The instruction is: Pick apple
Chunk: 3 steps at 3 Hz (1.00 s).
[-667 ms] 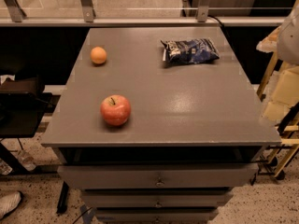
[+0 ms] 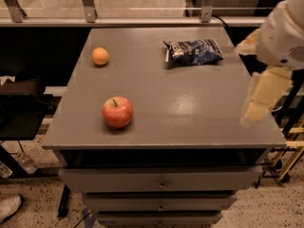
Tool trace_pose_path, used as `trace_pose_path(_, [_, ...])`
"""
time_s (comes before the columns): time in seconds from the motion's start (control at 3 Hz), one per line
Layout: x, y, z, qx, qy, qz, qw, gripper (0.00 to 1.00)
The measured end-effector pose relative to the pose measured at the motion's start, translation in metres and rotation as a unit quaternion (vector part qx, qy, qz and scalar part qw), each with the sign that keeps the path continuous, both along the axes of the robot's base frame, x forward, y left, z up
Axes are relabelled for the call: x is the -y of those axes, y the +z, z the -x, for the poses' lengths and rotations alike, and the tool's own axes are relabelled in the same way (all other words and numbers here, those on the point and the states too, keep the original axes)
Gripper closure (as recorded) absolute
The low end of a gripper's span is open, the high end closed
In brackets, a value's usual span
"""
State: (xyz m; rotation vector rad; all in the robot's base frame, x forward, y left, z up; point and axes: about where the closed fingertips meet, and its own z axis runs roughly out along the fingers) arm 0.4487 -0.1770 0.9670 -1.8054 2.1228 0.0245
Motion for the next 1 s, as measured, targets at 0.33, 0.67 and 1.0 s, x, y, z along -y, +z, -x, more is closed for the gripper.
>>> trace_pose_path(0.33, [-0.083, -0.031, -0.017, -0.028, 0.093, -0.082, 0.9919, 0.0])
trace_pose_path(0.67, [-0.13, -0.043, -0.023, -0.037, 0.137, -0.132, 0.9811, 0.0])
trace_pose_path(1.0, [-0.13, -0.043, -0.022, -0.038, 0.137, -0.132, 0.981, 0.0])
